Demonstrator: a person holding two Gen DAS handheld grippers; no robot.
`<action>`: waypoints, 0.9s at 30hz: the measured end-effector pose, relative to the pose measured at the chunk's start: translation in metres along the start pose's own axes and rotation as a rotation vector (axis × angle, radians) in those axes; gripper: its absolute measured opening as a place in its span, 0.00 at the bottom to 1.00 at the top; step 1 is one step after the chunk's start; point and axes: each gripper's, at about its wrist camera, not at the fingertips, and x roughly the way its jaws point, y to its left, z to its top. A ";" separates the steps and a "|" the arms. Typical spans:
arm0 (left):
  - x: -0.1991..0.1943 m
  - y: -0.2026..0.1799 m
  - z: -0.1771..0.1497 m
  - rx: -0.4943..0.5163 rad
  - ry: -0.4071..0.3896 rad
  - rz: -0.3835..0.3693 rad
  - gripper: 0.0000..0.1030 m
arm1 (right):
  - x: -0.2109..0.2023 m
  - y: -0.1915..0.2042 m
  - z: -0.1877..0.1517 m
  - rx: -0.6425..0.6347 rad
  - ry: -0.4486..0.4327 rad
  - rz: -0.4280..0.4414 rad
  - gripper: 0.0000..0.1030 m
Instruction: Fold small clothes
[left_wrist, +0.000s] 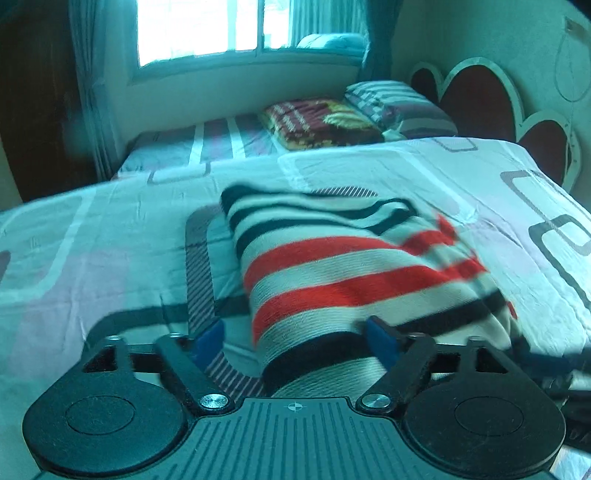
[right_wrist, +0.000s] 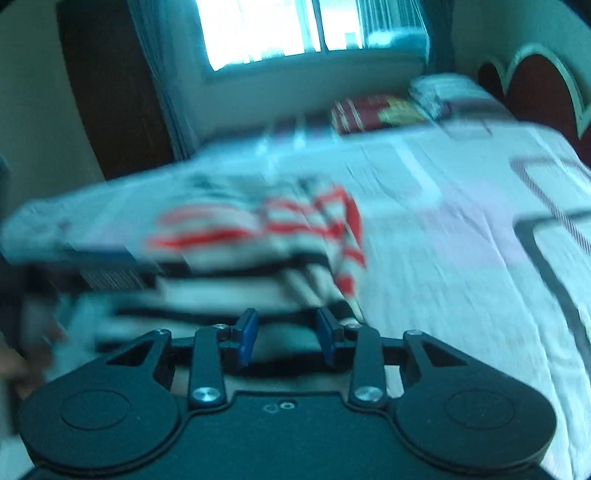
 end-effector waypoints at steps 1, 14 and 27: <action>0.000 0.002 0.000 -0.016 0.010 -0.006 0.85 | -0.003 -0.006 -0.004 0.028 -0.008 0.023 0.28; -0.014 0.001 0.034 -0.015 -0.054 0.009 0.85 | -0.003 0.012 0.068 0.007 -0.122 0.088 0.37; 0.071 0.011 0.033 -0.056 0.050 -0.006 0.84 | 0.096 0.008 0.082 -0.116 -0.054 -0.032 0.31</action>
